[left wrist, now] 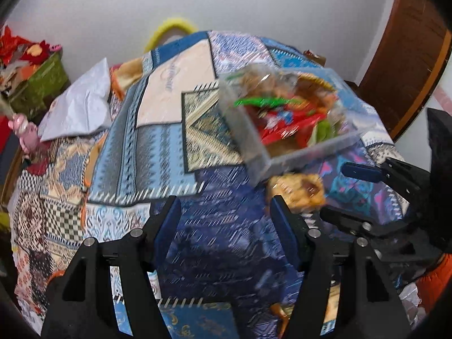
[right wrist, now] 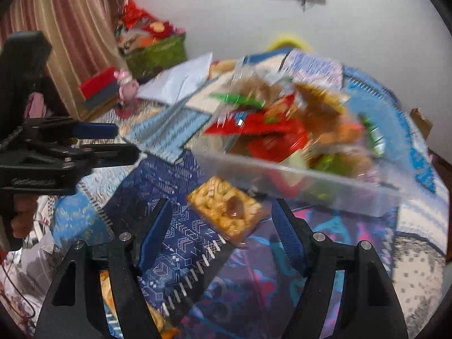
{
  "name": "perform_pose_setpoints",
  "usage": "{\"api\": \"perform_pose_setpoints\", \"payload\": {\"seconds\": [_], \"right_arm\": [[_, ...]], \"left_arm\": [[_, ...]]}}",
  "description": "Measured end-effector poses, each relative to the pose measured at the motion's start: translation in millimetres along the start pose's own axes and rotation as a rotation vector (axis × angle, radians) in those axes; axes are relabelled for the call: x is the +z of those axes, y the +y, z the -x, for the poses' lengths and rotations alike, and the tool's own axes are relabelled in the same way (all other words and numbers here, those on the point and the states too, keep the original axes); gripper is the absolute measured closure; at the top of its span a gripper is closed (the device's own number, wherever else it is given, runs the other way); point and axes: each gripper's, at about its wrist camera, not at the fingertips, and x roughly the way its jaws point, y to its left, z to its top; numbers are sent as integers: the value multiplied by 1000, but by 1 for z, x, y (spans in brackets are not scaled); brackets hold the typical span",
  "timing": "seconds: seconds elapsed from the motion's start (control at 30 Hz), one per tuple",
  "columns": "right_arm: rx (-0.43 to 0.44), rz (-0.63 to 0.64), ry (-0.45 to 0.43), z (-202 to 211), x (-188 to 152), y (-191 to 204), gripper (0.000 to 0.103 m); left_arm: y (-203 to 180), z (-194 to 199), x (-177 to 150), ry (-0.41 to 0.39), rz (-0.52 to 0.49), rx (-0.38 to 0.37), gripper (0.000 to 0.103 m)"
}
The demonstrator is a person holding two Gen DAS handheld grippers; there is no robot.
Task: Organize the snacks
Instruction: 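Grasp the square peanut cracker with the right tool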
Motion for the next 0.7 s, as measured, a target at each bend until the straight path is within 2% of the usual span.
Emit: {"api": "perform_pose_setpoints", "payload": {"seconds": [0.13, 0.4, 0.47, 0.57, 0.6, 0.7], "right_arm": [[14, 29, 66, -30, 4, -2, 33], [-26, 151, 91, -42, 5, 11, 28], [-32, 151, 98, -45, 4, 9, 28], [-4, 104, 155, -53, -2, -1, 28], [5, 85, 149, -53, -4, -4, 29], [54, 45, 130, -46, -10, -11, 47]], "left_arm": [[7, -15, -12, 30, -8, 8, 38], [4, -36, -26, 70, -30, 6, 38], [2, -38, -28, 74, -26, -3, 38], [-1, -39, -29, 78, -25, -12, 38], [-2, -40, -29, 79, -26, -12, 38], [-3, -40, -31, 80, -21, -18, 38]]}}
